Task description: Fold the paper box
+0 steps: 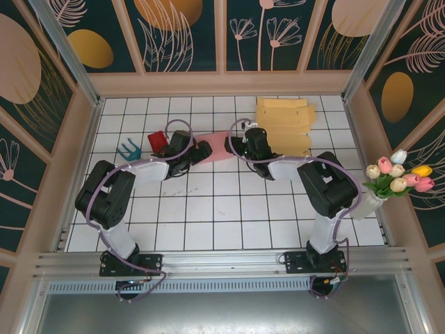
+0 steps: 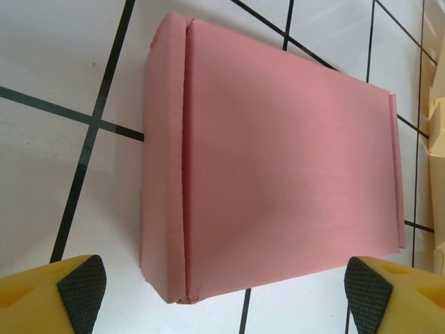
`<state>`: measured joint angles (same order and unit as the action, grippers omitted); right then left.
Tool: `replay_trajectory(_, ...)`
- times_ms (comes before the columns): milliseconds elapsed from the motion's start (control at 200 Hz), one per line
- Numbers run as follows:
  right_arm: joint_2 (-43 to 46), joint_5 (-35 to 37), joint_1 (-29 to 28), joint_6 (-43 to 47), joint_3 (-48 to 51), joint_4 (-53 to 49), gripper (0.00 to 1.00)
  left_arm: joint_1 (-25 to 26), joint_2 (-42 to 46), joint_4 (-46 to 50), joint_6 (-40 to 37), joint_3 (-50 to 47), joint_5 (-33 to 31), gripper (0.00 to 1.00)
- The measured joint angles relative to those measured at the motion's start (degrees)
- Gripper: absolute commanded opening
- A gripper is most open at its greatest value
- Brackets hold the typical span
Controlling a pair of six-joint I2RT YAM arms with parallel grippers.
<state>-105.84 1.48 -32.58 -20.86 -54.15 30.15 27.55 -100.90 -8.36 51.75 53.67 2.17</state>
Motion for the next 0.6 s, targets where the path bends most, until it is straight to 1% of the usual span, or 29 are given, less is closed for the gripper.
replay_trajectory(380, -0.6, -2.0, 0.7, 0.0, 0.6, 0.4, 0.65, 0.7, -1.4, 0.0, 0.2, 0.5, -0.1, 0.91)
replay_trajectory(601, -1.0, -4.1, 1.4, -0.5, 0.7, 0.4, 0.65, 1.5, -3.0, 0.0, 0.8, 3.5, -0.1, 0.91)
